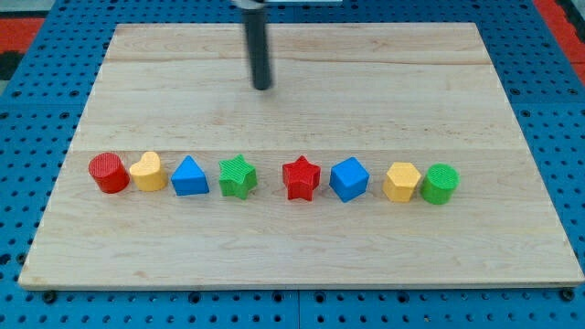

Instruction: Move your arm to the green circle

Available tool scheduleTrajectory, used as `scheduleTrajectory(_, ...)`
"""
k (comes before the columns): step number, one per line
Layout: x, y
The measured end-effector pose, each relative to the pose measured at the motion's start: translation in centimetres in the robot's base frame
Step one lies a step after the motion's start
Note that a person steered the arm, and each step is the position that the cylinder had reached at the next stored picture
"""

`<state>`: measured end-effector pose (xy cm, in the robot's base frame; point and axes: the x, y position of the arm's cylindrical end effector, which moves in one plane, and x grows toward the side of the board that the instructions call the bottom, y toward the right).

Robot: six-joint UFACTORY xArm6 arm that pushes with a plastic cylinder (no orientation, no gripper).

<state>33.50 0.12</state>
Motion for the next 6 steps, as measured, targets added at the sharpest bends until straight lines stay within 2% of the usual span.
scheduleTrajectory(2, 11.6, 20.6)
scheduleTrajectory(3, 14.2, 29.5)
scheduleTrajectory(4, 15.7, 26.8)
scheduleTrajectory(5, 16.3, 18.8)
scheduleTrajectory(6, 17.1, 15.5)
